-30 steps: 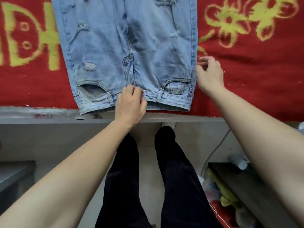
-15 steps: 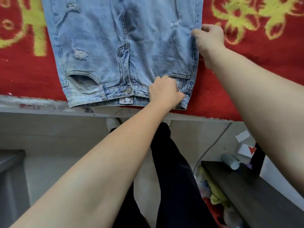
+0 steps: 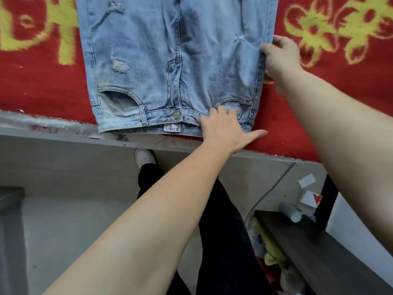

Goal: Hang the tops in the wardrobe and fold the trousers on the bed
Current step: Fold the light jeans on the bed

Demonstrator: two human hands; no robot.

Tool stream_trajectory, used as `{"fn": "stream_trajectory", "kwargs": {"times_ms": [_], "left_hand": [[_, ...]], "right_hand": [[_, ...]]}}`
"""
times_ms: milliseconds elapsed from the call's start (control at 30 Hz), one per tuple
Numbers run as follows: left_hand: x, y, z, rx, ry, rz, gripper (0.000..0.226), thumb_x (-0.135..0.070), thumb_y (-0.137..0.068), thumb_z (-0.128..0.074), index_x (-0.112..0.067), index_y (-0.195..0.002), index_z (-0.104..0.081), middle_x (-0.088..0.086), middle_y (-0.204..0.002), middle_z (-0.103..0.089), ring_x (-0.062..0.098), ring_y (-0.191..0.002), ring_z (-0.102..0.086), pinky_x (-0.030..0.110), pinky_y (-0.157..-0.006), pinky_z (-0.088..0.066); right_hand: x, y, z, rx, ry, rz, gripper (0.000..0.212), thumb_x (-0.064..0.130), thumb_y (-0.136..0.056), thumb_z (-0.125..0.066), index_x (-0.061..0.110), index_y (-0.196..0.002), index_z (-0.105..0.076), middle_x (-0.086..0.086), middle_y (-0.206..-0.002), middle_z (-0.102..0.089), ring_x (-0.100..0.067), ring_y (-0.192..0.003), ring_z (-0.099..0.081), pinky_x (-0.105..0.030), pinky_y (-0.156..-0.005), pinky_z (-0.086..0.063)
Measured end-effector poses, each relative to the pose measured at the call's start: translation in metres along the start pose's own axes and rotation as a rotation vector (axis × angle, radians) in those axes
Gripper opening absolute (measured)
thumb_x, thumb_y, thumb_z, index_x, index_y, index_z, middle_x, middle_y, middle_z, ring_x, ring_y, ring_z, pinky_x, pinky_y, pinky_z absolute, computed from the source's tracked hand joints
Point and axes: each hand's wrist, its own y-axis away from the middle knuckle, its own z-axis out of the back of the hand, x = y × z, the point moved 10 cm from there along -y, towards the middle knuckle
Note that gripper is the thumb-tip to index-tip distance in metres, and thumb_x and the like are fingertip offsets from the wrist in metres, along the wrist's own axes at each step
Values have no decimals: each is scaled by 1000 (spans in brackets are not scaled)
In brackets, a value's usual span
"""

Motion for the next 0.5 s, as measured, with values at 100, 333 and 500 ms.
{"fn": "stream_trajectory", "kwargs": {"times_ms": [100,333,500], "left_hand": [[-13,-9,-1,-50,-165,24,87,-84,-71,-49,-17,-127,-49,11,-124,-52,30,-115,-48,49,-87,-41],[31,-6,11,-49,544,-8,27,-42,-78,-56,-16,-69,-51,1,-67,-53,30,-78,-57,33,-61,-34],[132,7,50,-159,877,142,31,-36,-65,-52,-8,-57,-42,6,-58,-37,18,-58,-35,32,-57,-29]], "right_hand": [[-11,-4,9,11,-60,6,27,18,-92,-62,17,-119,-65,-5,-109,-73,-17,-94,-72,-41,-83,-61],[4,-3,2,58,-84,5,22,7,-89,-56,11,-104,-72,-4,-82,-69,-14,-60,-60,-25,-51,-47],[67,11,-70,130,7,100,25,7,-85,-54,12,-107,-66,-2,-97,-69,-22,-83,-63,-32,-73,-53]]}}
